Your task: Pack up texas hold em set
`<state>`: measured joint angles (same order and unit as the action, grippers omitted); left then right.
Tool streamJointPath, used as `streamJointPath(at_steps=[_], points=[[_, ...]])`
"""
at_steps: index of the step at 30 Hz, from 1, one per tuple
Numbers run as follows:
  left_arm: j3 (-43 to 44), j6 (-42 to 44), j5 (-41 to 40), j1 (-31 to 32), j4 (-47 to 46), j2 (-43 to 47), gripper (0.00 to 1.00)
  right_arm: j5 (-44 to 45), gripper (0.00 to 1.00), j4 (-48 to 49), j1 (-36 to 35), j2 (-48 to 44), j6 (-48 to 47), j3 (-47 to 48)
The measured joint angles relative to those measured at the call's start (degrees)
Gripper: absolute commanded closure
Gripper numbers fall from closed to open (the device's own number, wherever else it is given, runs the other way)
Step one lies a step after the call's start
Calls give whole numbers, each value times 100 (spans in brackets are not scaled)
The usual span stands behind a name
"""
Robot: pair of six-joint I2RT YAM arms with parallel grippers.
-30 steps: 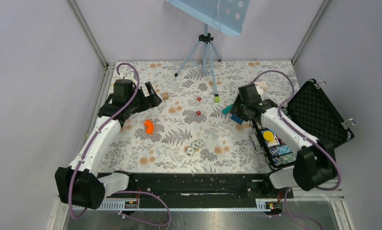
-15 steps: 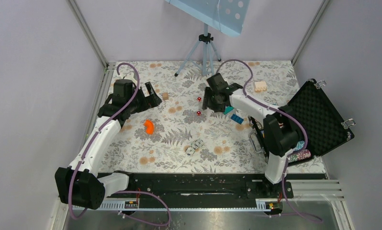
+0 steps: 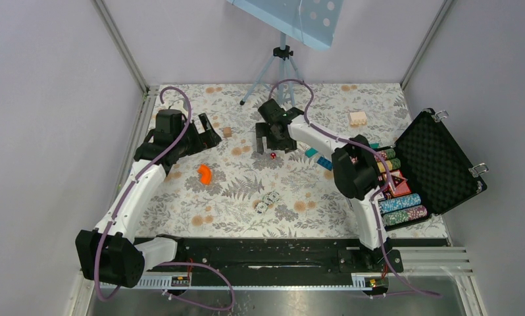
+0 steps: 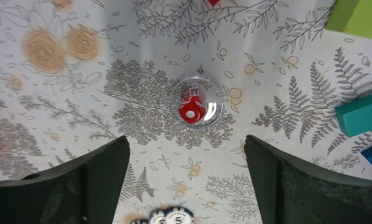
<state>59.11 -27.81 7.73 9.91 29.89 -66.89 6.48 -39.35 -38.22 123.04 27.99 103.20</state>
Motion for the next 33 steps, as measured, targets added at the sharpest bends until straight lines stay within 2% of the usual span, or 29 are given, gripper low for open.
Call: streamJointPath(at_steps=[14,33], points=[[0,37,0,-17,0,-2,1,162,15,-444,-35,876,-223,643],[0,39,0,-17,2,-44,1,457,27,-688,-195,1121,-422,835]])
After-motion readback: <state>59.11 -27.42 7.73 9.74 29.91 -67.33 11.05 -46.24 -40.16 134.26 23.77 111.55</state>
